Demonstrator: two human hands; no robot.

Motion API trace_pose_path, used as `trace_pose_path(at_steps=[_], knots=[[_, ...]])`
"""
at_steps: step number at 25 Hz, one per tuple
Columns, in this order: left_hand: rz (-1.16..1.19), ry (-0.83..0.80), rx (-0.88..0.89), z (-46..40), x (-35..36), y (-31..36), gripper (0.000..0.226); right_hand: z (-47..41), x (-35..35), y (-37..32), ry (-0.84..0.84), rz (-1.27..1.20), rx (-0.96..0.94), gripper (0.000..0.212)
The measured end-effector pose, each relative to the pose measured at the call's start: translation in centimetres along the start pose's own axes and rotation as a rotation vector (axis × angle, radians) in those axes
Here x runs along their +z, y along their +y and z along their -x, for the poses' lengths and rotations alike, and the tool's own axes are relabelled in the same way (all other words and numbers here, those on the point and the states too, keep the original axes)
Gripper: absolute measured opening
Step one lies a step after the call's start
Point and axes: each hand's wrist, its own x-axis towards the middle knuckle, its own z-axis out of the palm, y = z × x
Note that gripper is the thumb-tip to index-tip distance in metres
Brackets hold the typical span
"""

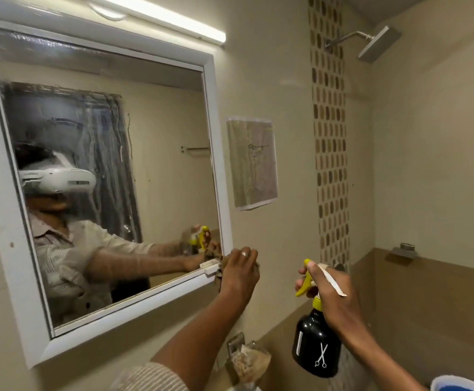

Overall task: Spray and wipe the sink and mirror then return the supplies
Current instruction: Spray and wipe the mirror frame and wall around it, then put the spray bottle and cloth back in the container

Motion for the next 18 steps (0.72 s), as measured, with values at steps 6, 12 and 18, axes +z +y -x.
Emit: trace_pose_path(at_steps=[6, 12, 18], knots=[[-0.044, -0.125, 0.213, 5.7, 2.8, 0.1, 0.041, 1.0, -0.4, -1.5, -0.030, -0.054, -0.026, 0.052], [0.434, -0.273, 0.032, 20.3, 4.5, -3.4, 0.033, 3.1, 5.9, -4.8, -0.124, -0.074, -0.076, 0.051], [0.577, 0.036, -0.317, 33.2, 1.7, -9.2, 0.044, 9.4, 19.4, -11.0, -0.419, -0.257, -0.229, 0.047]])
